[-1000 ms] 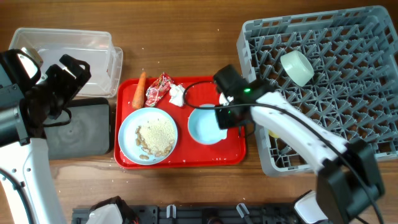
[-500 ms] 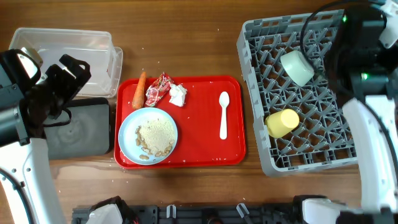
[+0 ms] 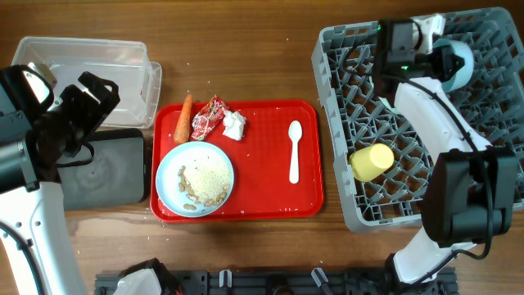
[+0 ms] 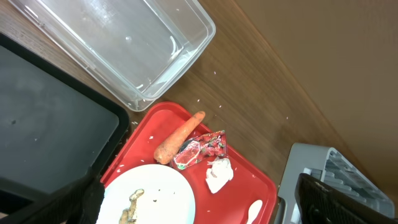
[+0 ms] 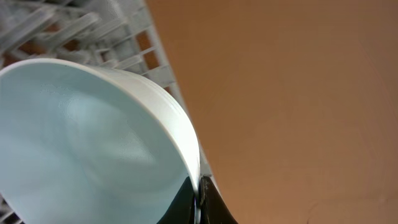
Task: Sort waste into correct bins and load items into the dishwasher rack
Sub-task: 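Place the light-blue bowl in the rack's back right corner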
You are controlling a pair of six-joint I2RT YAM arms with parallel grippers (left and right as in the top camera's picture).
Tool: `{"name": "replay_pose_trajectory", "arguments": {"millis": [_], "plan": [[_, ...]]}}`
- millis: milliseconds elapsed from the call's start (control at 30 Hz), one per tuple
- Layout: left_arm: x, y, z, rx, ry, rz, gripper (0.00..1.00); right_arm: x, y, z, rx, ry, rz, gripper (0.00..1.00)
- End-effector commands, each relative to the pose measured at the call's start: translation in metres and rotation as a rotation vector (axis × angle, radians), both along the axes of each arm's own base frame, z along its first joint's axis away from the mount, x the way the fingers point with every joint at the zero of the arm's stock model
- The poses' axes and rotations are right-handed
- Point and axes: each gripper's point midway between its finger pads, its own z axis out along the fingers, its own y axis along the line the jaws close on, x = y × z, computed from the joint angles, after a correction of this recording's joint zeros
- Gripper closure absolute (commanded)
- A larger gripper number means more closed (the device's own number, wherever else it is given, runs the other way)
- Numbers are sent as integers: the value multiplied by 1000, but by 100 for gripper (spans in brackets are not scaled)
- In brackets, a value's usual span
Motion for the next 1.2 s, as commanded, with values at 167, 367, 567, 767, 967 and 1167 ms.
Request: {"name": "replay_pose_trajectory", "arguments": {"millis": [167,367,567,767,967,1167], "plan": [[0,3,2,8,-6,12,0,-6,-28,15,-80,-56,-89,96],[0,3,2,8,-6,12,0,3,-30,19,-89,-24,-54,96],[0,3,2,8,-6,12,0,-3,-40,0,-103,44,-88,95],[0,3,2,8,-6,12,0,2,-21,-8,-94,71,-29,86],[0,3,2,8,-6,12,0,2,-26,-4,-91,48,-41,96],[0,3,2,8,-6,12,0,5,-20,38,-22,-281,-44,91]]}}
